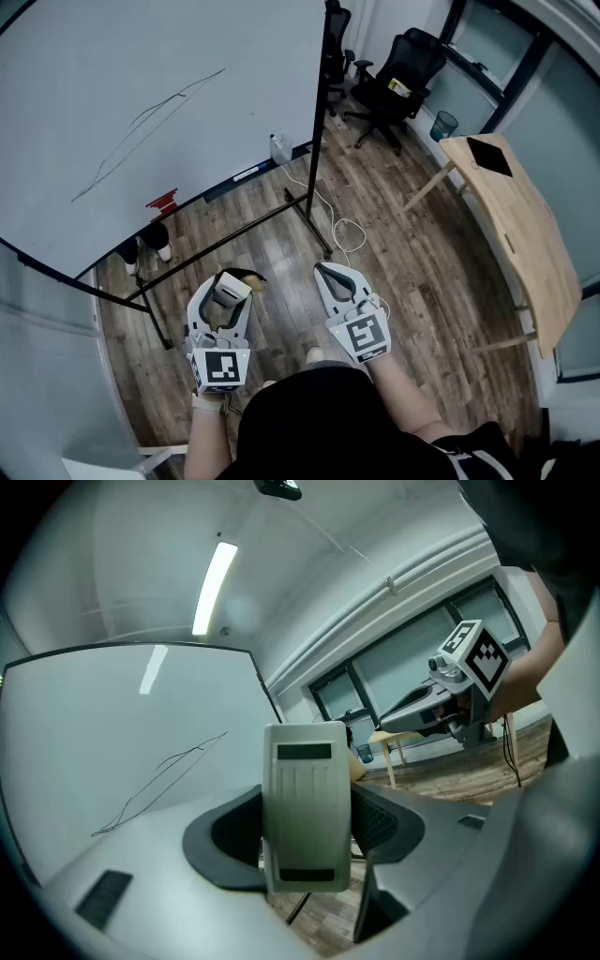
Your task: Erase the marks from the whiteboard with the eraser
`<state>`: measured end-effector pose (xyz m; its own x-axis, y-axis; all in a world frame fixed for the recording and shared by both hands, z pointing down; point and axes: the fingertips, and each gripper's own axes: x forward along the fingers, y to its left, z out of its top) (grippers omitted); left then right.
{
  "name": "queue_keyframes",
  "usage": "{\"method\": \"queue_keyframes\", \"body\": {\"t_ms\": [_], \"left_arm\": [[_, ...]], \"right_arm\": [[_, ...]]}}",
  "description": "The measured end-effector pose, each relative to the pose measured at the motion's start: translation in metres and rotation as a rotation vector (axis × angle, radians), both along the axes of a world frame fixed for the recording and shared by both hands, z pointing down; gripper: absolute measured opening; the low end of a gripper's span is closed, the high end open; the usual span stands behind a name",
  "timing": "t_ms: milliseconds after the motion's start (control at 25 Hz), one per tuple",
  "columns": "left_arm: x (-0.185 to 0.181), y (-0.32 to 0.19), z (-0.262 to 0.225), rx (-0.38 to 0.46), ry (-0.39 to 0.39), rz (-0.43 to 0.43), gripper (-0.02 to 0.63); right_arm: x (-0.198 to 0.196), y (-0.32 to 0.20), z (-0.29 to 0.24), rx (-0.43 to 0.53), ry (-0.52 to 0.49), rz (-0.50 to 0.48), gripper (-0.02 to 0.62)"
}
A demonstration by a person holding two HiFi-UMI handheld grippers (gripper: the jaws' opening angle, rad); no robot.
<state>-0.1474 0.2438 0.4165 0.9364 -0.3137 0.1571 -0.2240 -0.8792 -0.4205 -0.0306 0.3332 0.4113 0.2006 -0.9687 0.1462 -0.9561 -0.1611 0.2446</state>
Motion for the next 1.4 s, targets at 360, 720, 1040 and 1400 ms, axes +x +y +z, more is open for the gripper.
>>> {"method": "queue_keyframes", "body": {"t_ms": [360,720,1040,1400], "left_arm": [[0.05,0.01,0.009,-0.01,-0.03,0.0,0.27],[0.108,0.018,0.018,0.082,-0.109,-0.014,0.27],[0.159,-0.017,0.027,0.124,-0.142,-0.008,0.27],[0.241,-0.141,0.014,0.1,-0.079,-0.006,0.27]], "right_arm": [[0.04,0.003,0.008,0.004,-0.032,-0.033,0.026],[0.086,0.009,0.017,0.017,-0.074,-0.068,0.026],[0.128,-0.028,0.035,-0.012,-0.097,-0.063,0.026],[0.202,-0.141,0.027,-0.044,-0.041,-0.039,0.026]]}}
